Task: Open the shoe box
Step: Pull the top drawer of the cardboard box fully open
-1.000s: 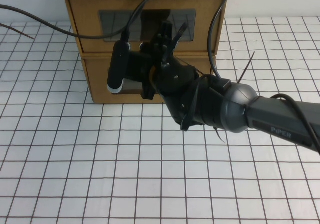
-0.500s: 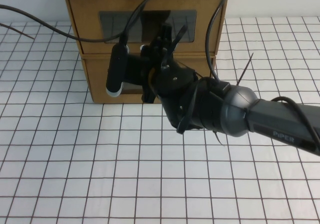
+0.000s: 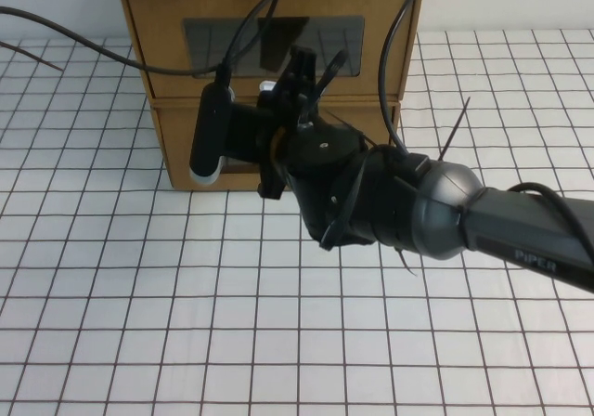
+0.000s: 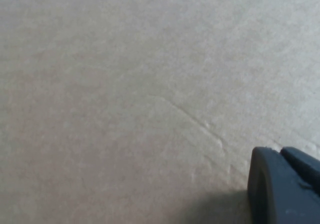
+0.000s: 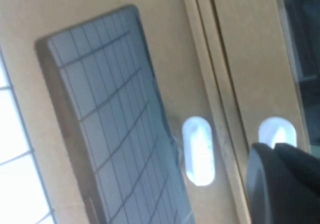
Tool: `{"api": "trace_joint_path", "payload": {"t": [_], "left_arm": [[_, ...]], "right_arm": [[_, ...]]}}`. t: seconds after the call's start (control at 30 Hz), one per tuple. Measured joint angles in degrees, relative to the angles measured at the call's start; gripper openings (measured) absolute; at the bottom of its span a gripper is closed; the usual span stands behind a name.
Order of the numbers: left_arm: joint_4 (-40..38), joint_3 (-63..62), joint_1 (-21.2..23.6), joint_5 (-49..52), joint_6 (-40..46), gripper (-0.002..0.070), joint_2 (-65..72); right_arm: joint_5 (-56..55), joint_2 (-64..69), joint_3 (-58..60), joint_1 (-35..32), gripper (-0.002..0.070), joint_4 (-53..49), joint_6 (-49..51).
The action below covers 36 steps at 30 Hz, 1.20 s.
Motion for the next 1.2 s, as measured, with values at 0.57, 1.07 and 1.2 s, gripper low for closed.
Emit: {"api": "trace_joint_path", "payload": {"t": [0.57,1.07,1.2], "left_arm": [[0.00,0.00,0.00,0.00,0.00,-0.0002,0.00],[0.00,0.00,0.00,0.00,0.00,-0.0002,0.00],[0.00,0.00,0.00,0.10,0.00,-0.0002,0.00]], "right_arm": [[2.04,0.00,0.00,0.00,0.0268,-0.62,0.00],[0.91,3.36,-1.25,-1.30,0.0270,-8.43,5.32],[-0.62,3.50,-1.47,-1.85,0.0270,-8.79,5.70]]}}
